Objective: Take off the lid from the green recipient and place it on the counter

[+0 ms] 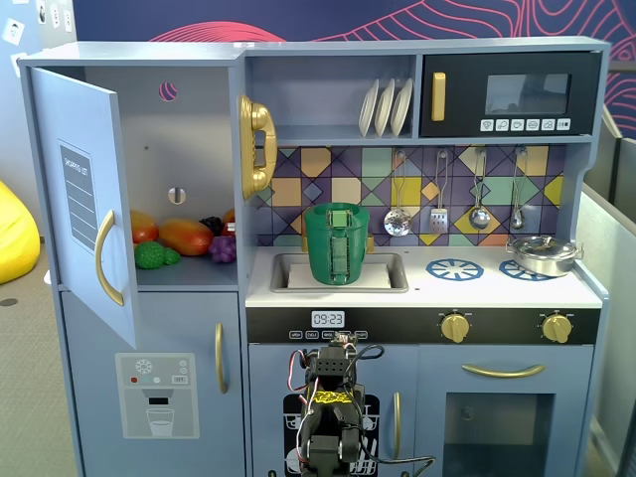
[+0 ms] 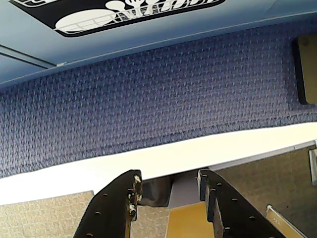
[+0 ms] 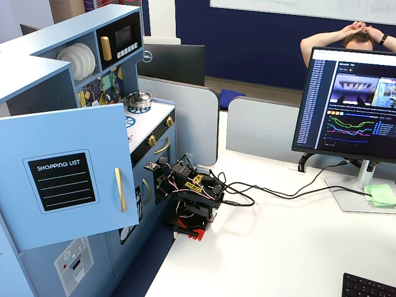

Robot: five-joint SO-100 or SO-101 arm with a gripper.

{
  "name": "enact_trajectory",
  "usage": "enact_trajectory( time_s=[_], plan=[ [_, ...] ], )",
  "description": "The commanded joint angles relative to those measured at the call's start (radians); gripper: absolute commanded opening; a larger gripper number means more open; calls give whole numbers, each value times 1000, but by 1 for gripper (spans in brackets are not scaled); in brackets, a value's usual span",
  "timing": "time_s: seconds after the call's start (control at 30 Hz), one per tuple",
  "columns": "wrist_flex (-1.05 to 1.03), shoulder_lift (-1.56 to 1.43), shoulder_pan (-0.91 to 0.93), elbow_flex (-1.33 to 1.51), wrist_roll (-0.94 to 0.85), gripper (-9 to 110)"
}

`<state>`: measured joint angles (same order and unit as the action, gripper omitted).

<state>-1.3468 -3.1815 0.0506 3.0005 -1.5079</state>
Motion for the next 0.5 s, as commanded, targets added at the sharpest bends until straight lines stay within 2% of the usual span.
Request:
enact_trajectory(
  time_s=[0.0,0.3,0.37,0.47],
  plan=[
    [-186,3,37,-3,-25,0],
    [-184,3,32,-3,-29,0],
    [-91,6,32,-5,17,0],
    [218,120,41,-52,14,0]
  ],
)
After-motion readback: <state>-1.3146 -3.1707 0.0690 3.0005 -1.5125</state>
